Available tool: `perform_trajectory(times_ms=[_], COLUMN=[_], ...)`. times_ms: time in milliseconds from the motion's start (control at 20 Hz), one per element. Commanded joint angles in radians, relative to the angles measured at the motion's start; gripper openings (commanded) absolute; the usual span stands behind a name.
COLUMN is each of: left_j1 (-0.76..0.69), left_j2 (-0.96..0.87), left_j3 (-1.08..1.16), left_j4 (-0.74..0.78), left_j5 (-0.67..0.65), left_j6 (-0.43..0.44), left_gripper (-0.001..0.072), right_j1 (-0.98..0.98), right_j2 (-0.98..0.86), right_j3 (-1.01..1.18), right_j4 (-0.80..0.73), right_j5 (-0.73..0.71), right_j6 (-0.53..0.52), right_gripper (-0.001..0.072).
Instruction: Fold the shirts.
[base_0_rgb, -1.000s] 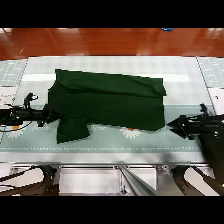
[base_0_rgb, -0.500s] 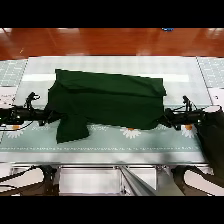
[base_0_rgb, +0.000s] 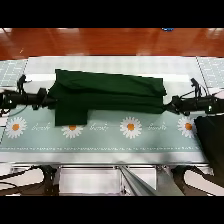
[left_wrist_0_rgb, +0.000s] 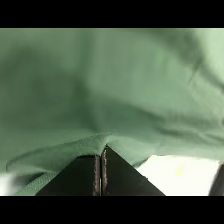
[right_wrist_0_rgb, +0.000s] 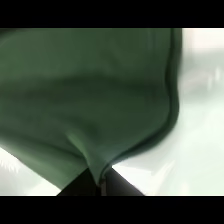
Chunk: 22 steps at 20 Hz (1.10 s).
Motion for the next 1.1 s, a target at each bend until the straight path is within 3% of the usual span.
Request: perform_trajectory(times_ms=[0, 450, 700, 1050], left_j1=[-0.075, -0.143, -0.149, -0.145], left_j2=[-0.124, -0.585, -0.68, -0.706], left_j3=[0.244, 0.834, 0.936, 1.02], left_j4=[0.0, 0.0, 0.0, -0.001], left_j5=[0.009, -0.062, -0.049, -0.024], left_j6=[-0.065, -0.3, -0.311, -0.311], left_gripper=[0.0019, 0.0019, 0.0019, 0.0019], right_j1=[0.035, 0.074, 0.074, 0.074], right_j2=[-0.128, -0.464, -0.545, -0.545], right_j3=[0.153, 0.52, 0.649, 0.652], right_j4=[0.014, 0.082, 0.084, 0.077], right_j5=[0.002, -0.056, -0.058, -0.144], right_j6=[-0.002, 0.026, 0.055, 0.077], right_gripper=[0.0027, 0.0027, 0.0027, 0.0027])
